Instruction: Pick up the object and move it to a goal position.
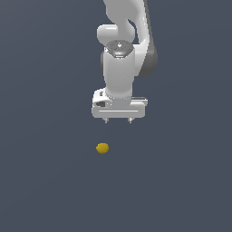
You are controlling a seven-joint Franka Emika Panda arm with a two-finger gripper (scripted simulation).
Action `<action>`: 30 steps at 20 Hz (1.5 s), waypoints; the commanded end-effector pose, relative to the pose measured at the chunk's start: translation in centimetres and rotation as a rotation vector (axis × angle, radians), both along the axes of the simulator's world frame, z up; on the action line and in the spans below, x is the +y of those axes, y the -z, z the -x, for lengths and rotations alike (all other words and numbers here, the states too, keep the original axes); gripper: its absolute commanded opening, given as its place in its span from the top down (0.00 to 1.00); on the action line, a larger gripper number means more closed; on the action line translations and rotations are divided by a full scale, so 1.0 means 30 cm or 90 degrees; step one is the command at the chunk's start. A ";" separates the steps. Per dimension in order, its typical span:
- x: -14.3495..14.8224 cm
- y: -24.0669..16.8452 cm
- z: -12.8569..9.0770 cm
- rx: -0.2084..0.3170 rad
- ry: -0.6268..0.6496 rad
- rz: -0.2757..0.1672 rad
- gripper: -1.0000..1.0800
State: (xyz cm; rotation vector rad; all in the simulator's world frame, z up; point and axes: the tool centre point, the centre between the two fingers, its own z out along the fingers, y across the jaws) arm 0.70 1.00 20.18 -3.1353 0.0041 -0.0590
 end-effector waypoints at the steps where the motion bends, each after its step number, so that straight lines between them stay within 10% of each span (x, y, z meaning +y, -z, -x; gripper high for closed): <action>1: -0.001 0.002 0.000 0.001 0.002 0.000 0.04; 30: -0.227 0.357 -0.148 0.023 0.405 -0.008 0.04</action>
